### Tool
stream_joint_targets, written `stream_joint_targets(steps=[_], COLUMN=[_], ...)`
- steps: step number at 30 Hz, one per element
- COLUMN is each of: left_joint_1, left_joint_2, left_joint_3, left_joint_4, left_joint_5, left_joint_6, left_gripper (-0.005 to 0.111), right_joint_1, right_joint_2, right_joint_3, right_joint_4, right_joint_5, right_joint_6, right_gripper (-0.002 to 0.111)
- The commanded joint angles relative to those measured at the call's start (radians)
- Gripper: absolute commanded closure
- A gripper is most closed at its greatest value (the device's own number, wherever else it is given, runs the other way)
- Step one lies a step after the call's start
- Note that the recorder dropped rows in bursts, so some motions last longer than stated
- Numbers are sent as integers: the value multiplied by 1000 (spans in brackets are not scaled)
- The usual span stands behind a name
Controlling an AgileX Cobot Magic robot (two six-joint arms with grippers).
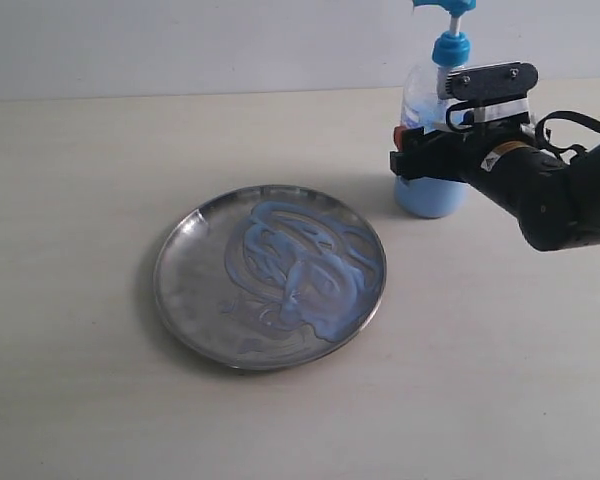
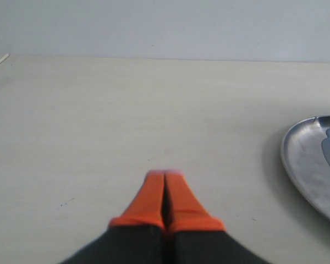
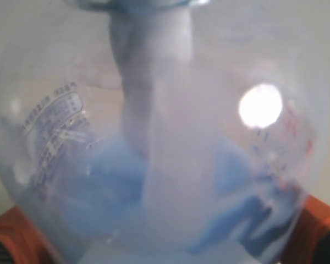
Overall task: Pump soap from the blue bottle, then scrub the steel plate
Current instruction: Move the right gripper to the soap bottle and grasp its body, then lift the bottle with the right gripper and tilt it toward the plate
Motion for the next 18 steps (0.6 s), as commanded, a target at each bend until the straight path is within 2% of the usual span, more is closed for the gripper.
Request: stream_joint_targets(steps=[1, 18], left_joint_1=[-1, -1], left_joint_2=[-7, -7], left_joint_3=[3, 3], left_joint_4=[4, 4], left_joint_5=[-17, -17], left_joint_6=[-3, -3], left_gripper=[107, 107], right_joint_1=[4, 11], right_joint_2=[-55, -251], right_joint_3=[-5, -3], right_joint_4=[-38, -65], right_joint_5=[62, 267], right_joint_6=[-72, -132], right_gripper=[108, 108])
